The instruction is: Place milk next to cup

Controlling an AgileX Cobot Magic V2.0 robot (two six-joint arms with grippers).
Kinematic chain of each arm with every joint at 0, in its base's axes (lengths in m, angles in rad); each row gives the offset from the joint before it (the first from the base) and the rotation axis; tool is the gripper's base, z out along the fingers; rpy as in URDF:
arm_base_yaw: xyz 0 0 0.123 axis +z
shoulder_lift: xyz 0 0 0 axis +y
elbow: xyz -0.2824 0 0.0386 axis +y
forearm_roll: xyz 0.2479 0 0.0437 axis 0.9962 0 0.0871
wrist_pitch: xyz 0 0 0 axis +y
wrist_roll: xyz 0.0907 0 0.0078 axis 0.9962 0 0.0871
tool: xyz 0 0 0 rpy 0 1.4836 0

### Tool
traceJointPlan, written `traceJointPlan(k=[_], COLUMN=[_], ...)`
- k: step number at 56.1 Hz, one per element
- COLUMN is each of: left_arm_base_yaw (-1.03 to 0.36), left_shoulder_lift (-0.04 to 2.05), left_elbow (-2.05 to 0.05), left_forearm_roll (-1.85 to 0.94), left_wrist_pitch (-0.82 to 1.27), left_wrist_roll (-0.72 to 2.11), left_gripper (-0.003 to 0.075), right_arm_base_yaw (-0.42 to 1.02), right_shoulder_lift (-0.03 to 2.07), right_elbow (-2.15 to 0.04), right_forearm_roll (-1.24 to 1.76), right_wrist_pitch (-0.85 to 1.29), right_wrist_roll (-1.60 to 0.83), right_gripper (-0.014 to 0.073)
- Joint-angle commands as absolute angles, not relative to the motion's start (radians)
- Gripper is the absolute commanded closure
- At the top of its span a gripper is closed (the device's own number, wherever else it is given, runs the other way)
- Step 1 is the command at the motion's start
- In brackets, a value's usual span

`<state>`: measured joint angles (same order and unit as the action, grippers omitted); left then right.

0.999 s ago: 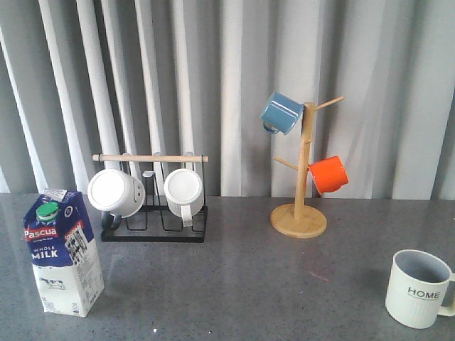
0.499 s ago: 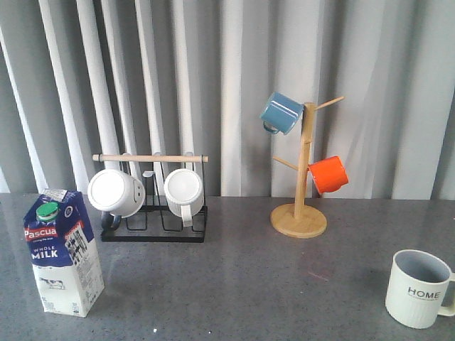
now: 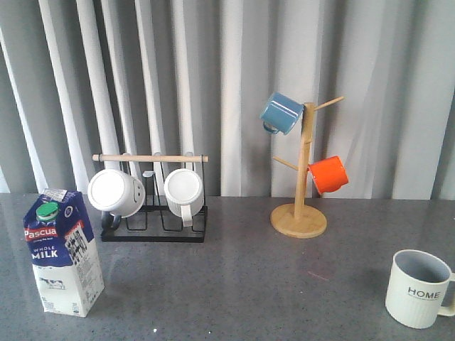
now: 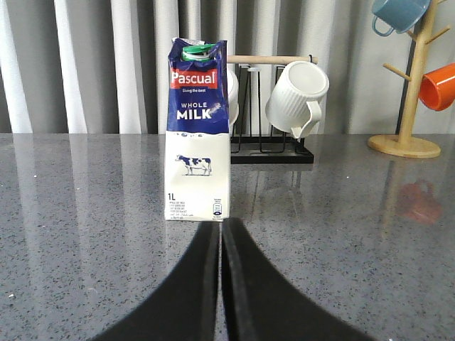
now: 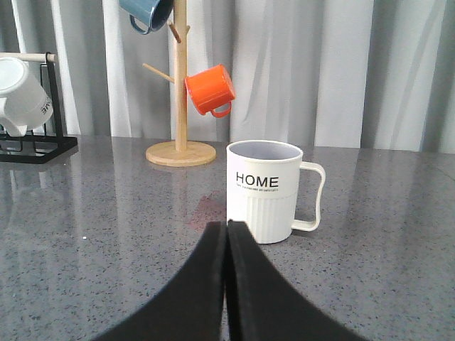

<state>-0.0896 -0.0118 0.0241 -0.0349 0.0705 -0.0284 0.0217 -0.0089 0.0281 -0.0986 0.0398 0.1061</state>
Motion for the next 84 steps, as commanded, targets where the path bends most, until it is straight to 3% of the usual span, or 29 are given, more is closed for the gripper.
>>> traceJointPlan(k=[1,29,34,45,52,59,66,84], left_arm_base_yaw=[-0.089,-0.089,-0.089,-0.089,-0.089,-0.089,-0.089,-0.089], left_shoulder_lift=[-0.024,-0.024,-0.024,-0.022,0.038,0.243,0.435,0.660], left_elbow=[0.003,-0.002,-0.008,-0.042,-0.219,-0.456,-0.617,-0.667], left_forearm_roll=[-0.042,-0.042,-0.042,-0.042,-0.042,-0.042,-0.042,-0.042], left_wrist_pitch=[0.000,-0.043,-0.214,-0.645,-0.439,-0.143,0.031,0.051], left_wrist_roll=[-0.029,-0.029,-0.029,-0.041,0.000,0.062,0.057,0.040], left_gripper=[0.0726,0.0726,0.0726,0.0726,0.0726,0.0726,0.0726,0.0714], right_arm_base_yaw=[0.015,0.015,0.015,0.018,0.018,0.018,0.018,0.018], right_shoulder_lift=[-0.025,-0.025,-0.025,-0.023,0.058,0.293,0.475,0.651], right_elbow=[0.038,0.037,0.033,-0.074,-0.285,-0.539,-0.684,-0.718], right_forearm_roll=[-0.109,-0.109,-0.105,-0.060,-0.061,-0.059,-0.054,-0.172], right_wrist_pitch=[-0.028,-0.032,-0.086,-0.458,-0.336,-0.046,0.107,0.188], right_wrist_roll=[0.104,0.104,0.114,0.221,0.207,0.099,0.110,0.111], right_gripper=[0.0602,0.0602,0.0602,0.0602,0.0602,0.0602,0.0602,0.0576])
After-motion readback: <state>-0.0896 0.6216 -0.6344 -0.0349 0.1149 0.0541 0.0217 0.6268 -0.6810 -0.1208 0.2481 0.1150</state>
